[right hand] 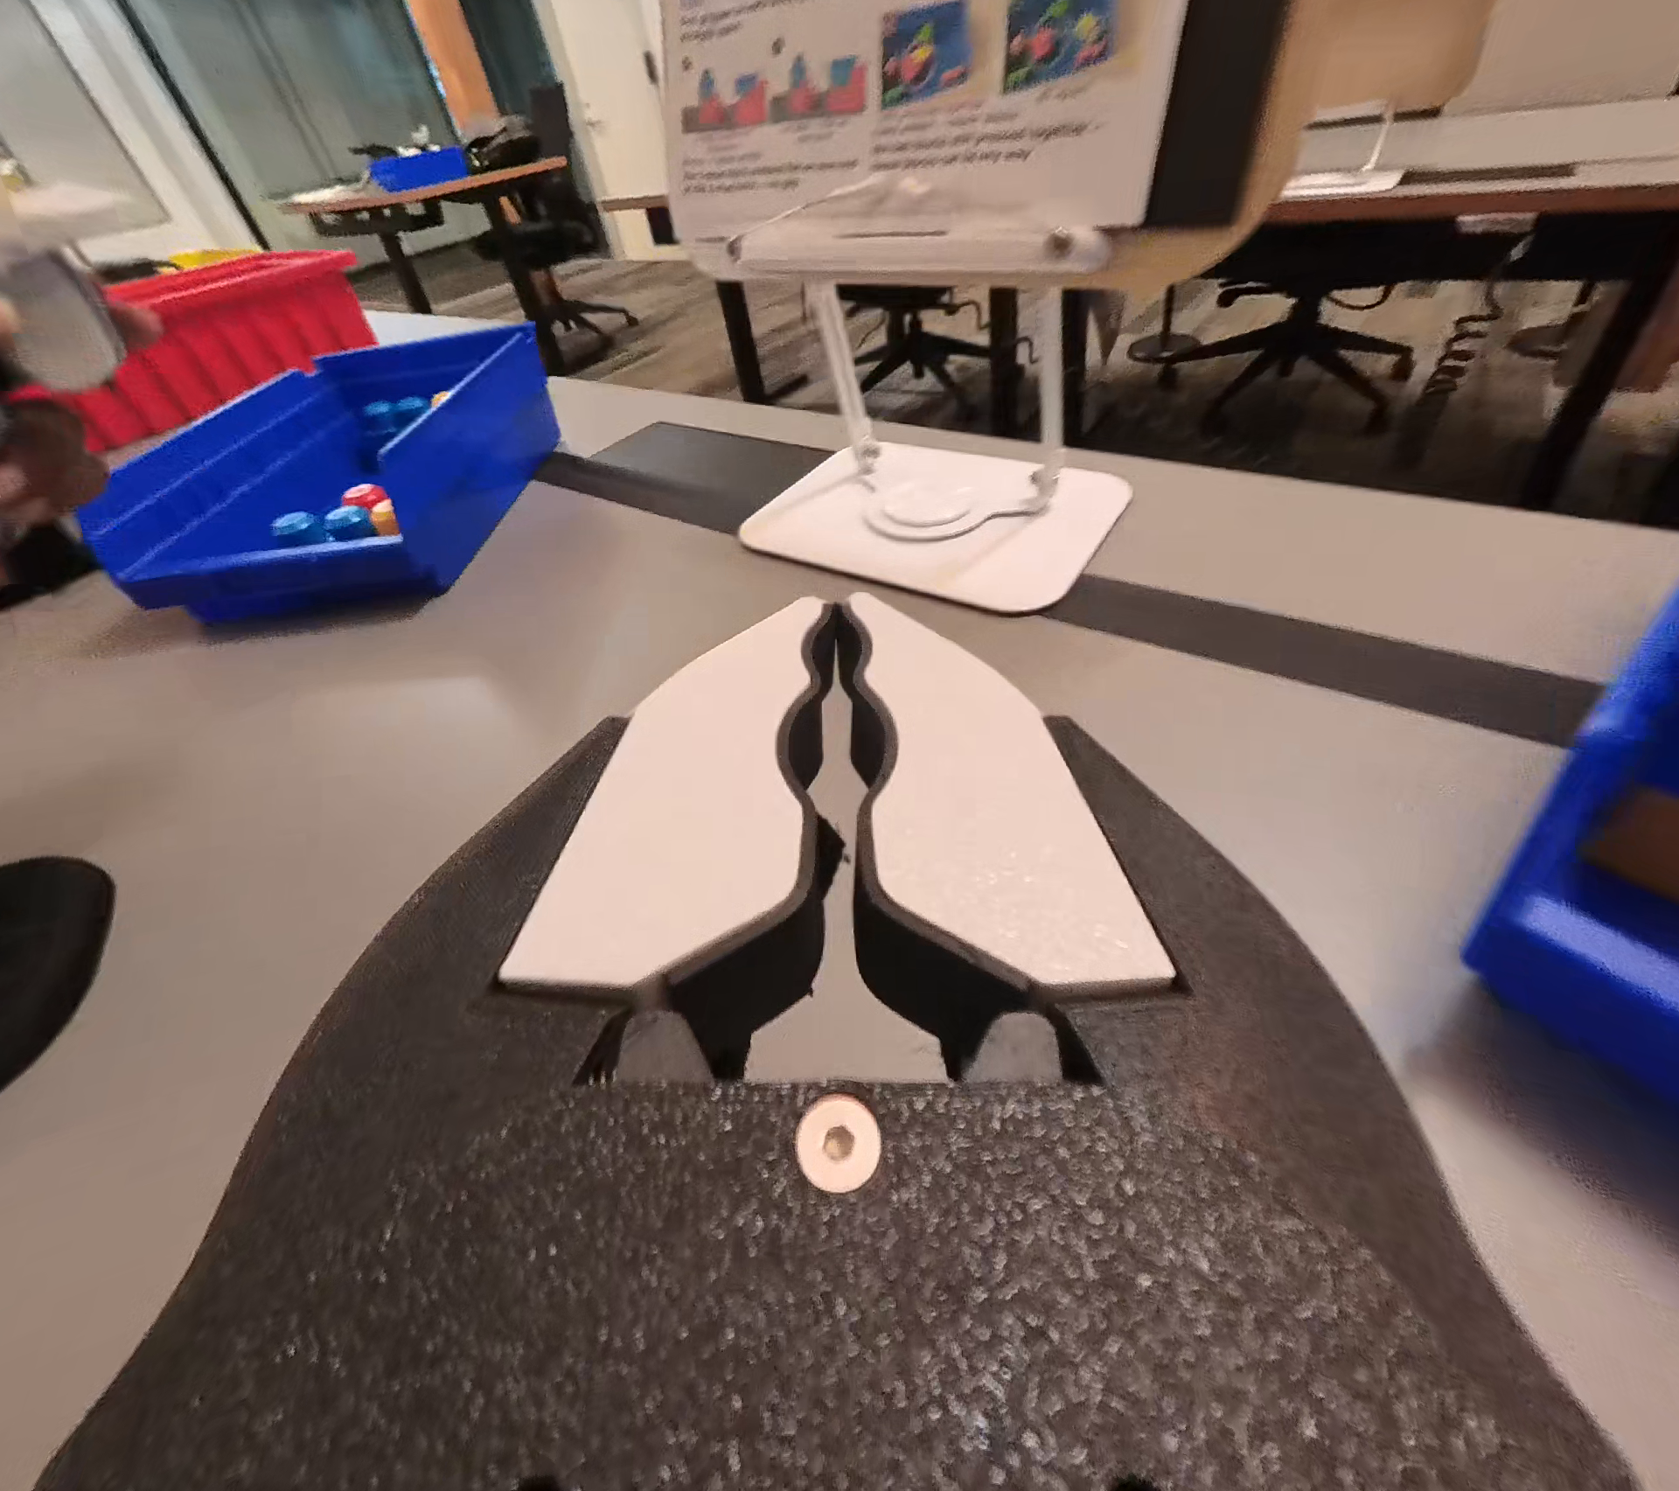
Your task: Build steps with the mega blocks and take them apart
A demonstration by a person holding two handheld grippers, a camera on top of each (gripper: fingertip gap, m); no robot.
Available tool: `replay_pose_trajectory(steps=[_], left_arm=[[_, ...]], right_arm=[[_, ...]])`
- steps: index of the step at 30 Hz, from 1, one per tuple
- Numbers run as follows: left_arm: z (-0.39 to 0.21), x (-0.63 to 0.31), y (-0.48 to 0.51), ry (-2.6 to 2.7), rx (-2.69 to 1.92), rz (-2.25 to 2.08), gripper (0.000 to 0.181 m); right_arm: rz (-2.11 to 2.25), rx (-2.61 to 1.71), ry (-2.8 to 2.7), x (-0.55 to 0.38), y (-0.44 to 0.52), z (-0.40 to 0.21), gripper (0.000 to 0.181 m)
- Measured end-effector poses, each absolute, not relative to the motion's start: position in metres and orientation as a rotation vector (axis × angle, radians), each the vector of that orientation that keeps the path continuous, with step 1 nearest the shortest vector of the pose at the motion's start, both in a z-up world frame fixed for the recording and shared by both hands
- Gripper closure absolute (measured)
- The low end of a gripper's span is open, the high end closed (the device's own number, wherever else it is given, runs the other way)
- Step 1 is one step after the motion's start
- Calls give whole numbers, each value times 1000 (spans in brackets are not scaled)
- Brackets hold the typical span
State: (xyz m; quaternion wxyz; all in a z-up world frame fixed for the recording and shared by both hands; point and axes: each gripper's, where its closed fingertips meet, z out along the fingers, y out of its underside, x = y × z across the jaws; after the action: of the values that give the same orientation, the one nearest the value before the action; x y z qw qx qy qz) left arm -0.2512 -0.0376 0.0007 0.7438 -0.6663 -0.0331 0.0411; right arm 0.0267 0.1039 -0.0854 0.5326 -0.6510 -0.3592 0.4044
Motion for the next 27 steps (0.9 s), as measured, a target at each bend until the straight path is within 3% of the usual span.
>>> replay_pose_trajectory(steps=[9, 17, 27], left_arm=[[-8, -428, -21, -169, -1790, 399, 152], [-127, -520, 9, -309, -2243, 479, 136], [-183, -540, 28, -399, -2372, 455, 142]], right_arm=[[964, -1557, -910, 18, 103, -122, 181], [975, -1564, -967, 21, 101, -132, 181], [967, -1553, -1021, 21, 96, -136, 181]])
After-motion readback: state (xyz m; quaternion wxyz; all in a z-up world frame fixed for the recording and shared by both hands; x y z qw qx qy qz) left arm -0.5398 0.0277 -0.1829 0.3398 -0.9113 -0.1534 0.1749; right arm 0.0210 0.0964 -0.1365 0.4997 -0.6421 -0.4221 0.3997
